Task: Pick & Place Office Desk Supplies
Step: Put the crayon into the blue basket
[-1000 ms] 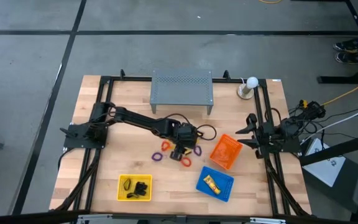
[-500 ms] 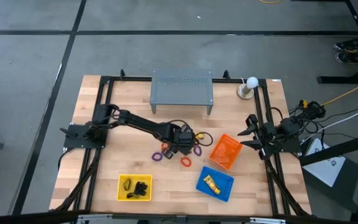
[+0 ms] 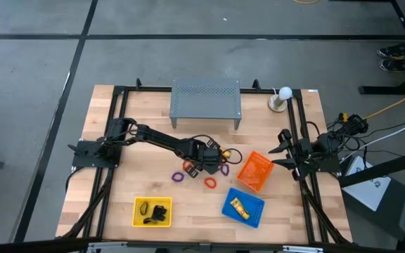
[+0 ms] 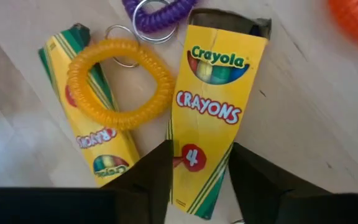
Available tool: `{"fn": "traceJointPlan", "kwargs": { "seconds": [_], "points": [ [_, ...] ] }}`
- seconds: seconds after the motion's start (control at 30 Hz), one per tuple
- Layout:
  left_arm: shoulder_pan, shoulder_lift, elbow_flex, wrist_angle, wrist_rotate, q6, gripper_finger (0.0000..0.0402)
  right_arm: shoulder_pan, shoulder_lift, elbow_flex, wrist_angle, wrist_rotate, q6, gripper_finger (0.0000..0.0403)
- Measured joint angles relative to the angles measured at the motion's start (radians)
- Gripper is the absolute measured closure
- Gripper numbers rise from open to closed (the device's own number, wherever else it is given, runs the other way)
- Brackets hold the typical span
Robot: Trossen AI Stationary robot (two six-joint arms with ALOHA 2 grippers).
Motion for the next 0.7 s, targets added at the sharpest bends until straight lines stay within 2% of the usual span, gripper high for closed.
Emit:
{"fn": "traceJointPlan", "kwargs": {
  "seconds": [0.23,0.33,0.7],
  "points": [
    [0.0,-0.004,0.0,0.0,-0.004,-0.064,0.035,0.0,0.0,0.0,-0.002,0.0,0.0,0.0238],
    [0.0,-0.019,-0.002,-0.016,-0.003,-0.084,0.0375,0.0,0.0,0.0,-0.002,0.0,0.001,0.0238],
    [-0.041,-0.119,-0.005,-0.087,0.073,-0.219,0.0382,0.0,0.0,0.0,-0.002,0.0,0.013,0.0238]
  ]
}}
